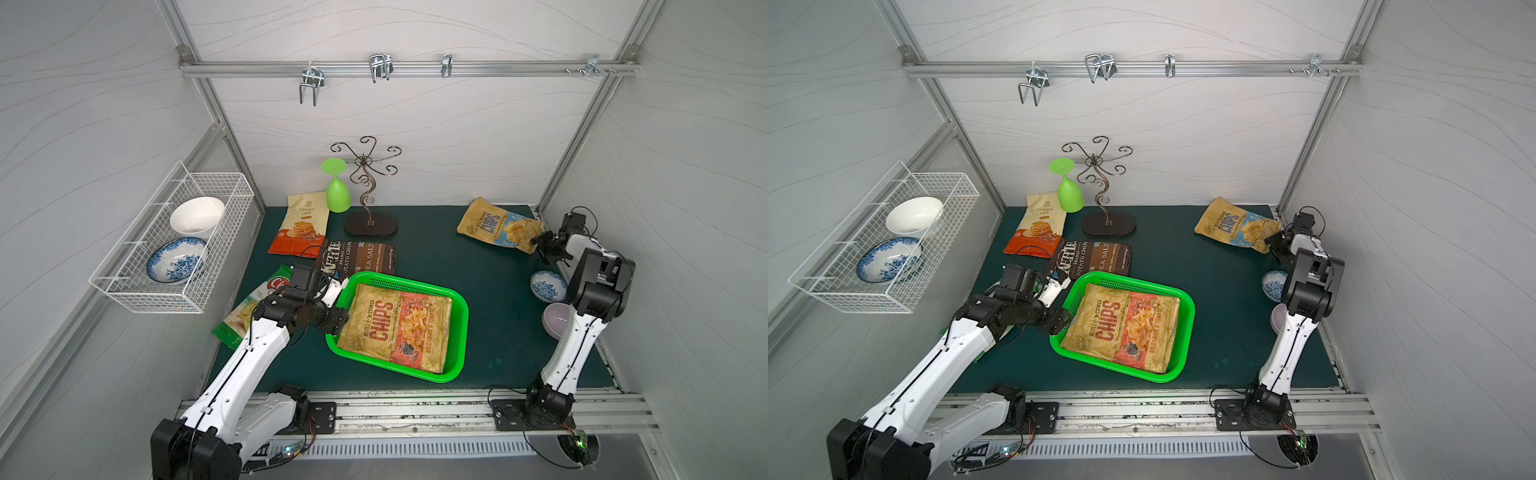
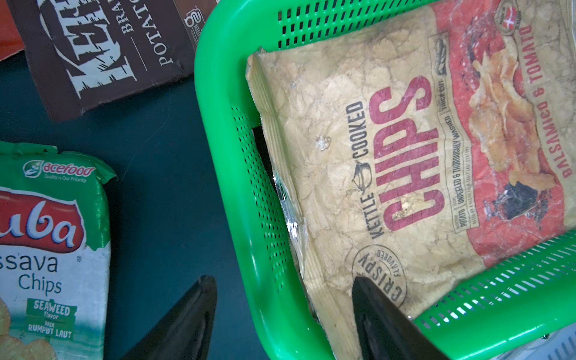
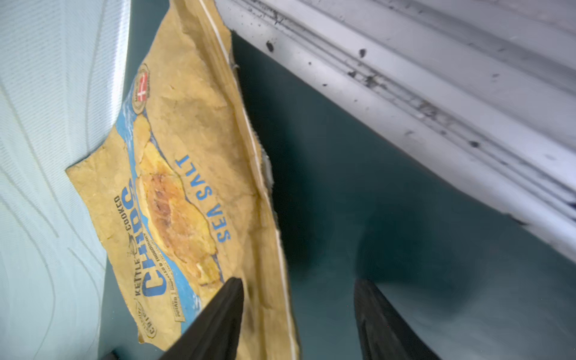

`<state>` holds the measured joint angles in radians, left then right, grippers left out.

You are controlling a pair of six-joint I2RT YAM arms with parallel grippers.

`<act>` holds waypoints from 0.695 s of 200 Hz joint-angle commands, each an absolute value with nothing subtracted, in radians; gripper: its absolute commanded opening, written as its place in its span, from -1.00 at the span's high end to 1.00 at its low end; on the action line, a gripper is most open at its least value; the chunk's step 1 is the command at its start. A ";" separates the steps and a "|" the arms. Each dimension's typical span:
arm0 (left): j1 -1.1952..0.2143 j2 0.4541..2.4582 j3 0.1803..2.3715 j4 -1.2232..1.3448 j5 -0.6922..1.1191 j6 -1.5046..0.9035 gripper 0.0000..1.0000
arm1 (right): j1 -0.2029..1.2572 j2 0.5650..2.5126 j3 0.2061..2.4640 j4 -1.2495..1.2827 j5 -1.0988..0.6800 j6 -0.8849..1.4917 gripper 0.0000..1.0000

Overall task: Put the potato chips into the basket
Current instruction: Pick up the potato chip from the corner of the board.

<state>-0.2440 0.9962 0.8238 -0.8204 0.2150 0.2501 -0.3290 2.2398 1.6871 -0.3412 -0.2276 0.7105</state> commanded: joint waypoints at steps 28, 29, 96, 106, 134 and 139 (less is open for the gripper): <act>-0.241 0.974 0.825 -0.788 0.210 0.244 -0.46 | -0.325 2.321 1.778 -0.327 -0.294 0.735 -0.07; -0.241 0.974 0.825 -0.788 0.210 0.244 -0.46 | -0.325 2.321 1.779 -0.327 -0.296 0.735 -0.07; -0.241 0.973 0.824 -0.787 0.214 0.244 -0.47 | -0.315 2.247 1.807 -0.320 -0.319 0.704 1.00; -0.241 0.973 0.824 -0.787 0.215 0.245 -0.47 | -0.309 2.219 1.807 -0.320 -0.316 0.702 1.00; -0.241 0.969 0.822 -0.785 0.205 0.243 -0.47 | -0.281 2.121 1.809 -0.339 -0.296 0.674 1.00; -0.241 0.967 0.823 -0.783 0.200 0.240 -0.47 | -0.274 2.097 1.805 -0.342 -0.289 0.666 1.00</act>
<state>-0.2440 0.9874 0.8230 -0.8165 0.2146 0.2501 -0.3092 2.2559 1.7966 -0.3363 -0.3065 0.7063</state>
